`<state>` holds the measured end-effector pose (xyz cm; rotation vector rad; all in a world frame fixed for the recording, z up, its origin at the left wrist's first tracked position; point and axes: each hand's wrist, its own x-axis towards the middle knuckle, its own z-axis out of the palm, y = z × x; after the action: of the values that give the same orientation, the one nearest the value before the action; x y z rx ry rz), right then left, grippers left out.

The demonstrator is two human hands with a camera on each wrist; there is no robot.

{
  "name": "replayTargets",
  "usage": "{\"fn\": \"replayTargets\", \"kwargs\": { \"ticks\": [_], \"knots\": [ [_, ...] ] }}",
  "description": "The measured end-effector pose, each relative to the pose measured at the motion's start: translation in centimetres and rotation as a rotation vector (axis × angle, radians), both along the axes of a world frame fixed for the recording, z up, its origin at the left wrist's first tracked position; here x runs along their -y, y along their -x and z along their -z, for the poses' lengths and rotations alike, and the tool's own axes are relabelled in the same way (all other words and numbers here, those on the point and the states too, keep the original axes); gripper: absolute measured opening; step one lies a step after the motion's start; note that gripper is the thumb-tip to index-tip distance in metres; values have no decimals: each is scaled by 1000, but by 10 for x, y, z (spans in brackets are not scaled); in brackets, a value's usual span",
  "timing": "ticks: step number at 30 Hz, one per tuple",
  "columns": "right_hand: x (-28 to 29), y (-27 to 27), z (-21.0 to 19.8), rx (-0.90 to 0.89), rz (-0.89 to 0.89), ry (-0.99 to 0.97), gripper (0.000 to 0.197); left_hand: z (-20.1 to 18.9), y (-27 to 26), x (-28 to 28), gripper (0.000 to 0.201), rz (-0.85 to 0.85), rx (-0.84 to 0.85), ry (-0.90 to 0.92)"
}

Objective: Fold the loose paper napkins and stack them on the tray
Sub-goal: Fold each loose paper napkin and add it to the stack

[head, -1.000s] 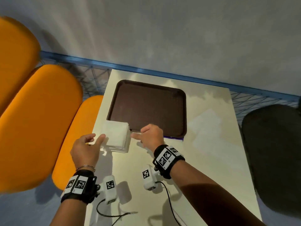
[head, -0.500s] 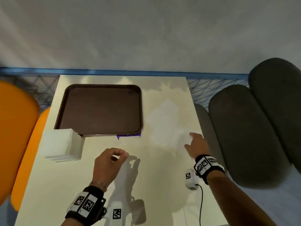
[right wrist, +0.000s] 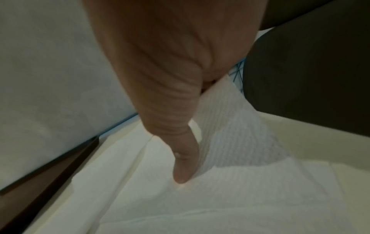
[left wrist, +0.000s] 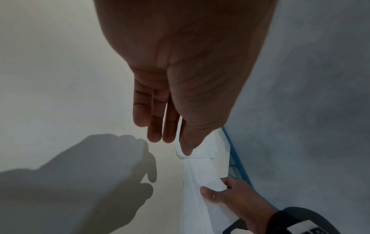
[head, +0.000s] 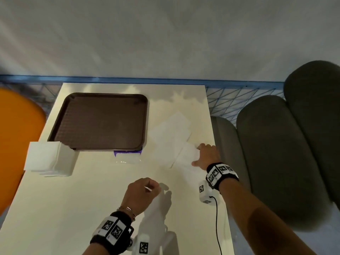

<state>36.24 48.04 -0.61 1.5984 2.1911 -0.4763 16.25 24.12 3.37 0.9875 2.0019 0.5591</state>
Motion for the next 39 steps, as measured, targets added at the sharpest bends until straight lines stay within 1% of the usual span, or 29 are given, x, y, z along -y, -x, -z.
{"fn": "replayTargets", "kwargs": {
  "ticks": [2,4,6,8,9,11,13,15,17,19,20,21,23,24,25,26,28,31,33,36,39],
  "knots": [
    [3,1,-5,-38,34,37,80,-1,-2,0,5,2,-9,22],
    [11,1,-10,-157,110,87,66,1,-2,1,5,-12,-4,37],
    [24,-1,-17,-301,217,149,50,1,-3,3,5,-43,11,50],
    [41,-3,-23,-513,376,270,33,1,-6,5,7,-82,47,59],
    [52,-5,-27,-650,477,356,25,0,-8,6,9,-114,95,63],
    [76,-8,-38,-894,654,556,15,-5,-15,6,20,-229,266,69],
    [97,-10,-43,-1037,711,698,20,-12,-22,5,35,-338,458,83],
    [116,-9,-42,-1104,710,784,26,-13,-27,6,43,-409,591,85],
    [133,-8,-41,-1130,677,835,29,-11,-31,11,43,-463,662,56],
    [146,-7,-38,-1125,619,850,30,-8,-32,16,34,-496,647,1],
    [151,-6,-38,-1112,612,855,29,-7,-31,19,28,-495,599,-23],
    [155,-5,-38,-1098,626,867,28,-6,-29,23,29,-472,523,-34],
    [161,-3,-36,-1078,678,890,29,-1,-22,32,39,-381,340,-7],
    [162,-2,-34,-1066,705,891,31,1,-19,37,39,-350,277,15],
    [163,-2,-34,-1047,725,890,32,3,-15,42,35,-347,253,27],
    [164,-1,-34,-1021,731,891,32,4,-12,46,29,-366,256,20],
    [166,2,-34,-964,699,912,31,6,-9,53,19,-471,299,-2],
    [171,9,-32,-901,608,939,29,6,-6,58,13,-658,366,-24],
    [174,13,-31,-863,558,939,28,5,-5,59,14,-733,366,-35],
    [175,17,-31,-812,499,898,31,2,-4,61,15,-749,345,-73],
    [175,21,-29,-783,427,851,29,4,2,63,27,-796,369,-94]
  ]
}}
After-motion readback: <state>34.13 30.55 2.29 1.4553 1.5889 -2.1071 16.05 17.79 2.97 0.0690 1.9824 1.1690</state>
